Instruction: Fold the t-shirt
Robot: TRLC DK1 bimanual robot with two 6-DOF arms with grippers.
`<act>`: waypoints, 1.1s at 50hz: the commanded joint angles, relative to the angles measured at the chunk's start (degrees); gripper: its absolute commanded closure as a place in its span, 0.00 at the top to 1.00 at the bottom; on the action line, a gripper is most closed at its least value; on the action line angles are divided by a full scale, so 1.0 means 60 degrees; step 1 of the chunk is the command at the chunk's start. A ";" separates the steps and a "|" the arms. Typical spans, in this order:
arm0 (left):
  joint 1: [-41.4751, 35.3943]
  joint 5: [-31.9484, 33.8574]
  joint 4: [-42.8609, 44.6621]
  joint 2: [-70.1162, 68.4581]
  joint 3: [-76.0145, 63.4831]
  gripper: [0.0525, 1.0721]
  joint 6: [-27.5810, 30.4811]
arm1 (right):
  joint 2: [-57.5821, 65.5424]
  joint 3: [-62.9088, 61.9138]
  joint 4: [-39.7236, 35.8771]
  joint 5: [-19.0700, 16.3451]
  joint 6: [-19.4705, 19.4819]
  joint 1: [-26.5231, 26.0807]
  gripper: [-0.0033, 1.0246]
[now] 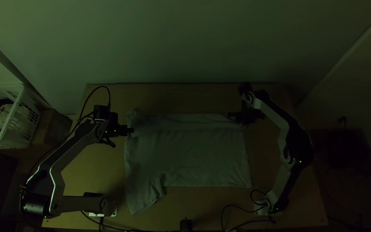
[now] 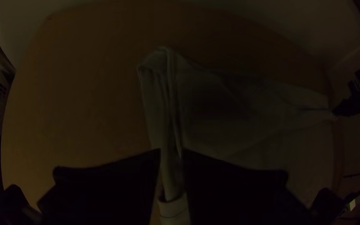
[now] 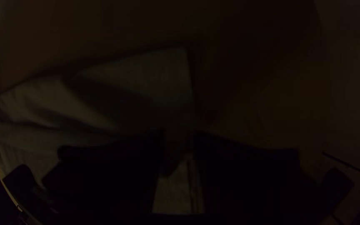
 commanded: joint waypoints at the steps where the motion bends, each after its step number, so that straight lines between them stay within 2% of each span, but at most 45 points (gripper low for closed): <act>1: 0.0046 0.0131 -0.0037 -0.0027 -0.0372 0.96 0.0213 | -0.0429 -0.0171 -0.0291 0.0030 0.0241 0.0062 0.96; 16: 0.0134 0.0439 -0.0477 -0.1536 -0.0167 0.96 0.0535 | -0.2275 -0.0493 -0.0526 0.0044 0.0387 0.0062 0.96; 21: 0.0134 0.0439 -0.0857 -0.1960 -0.0123 0.96 0.0755 | -0.3052 -0.0757 -0.0877 0.0059 0.0651 0.0047 0.96; 40: 0.0090 0.0439 -0.3816 -0.3777 -0.0050 0.96 0.1693 | -0.6494 -0.2896 -0.1185 0.0103 0.0797 0.0076 0.96; 50: -0.0232 0.0395 -0.5955 -0.4685 -0.0299 0.96 0.1722 | -0.7915 -0.3951 -0.1288 0.0088 0.1823 0.0765 0.96; 55: -0.0804 0.0380 -0.6643 -0.5461 -0.0870 0.96 0.1722 | -0.8340 -0.4434 -0.1288 0.0088 0.1867 0.1058 0.96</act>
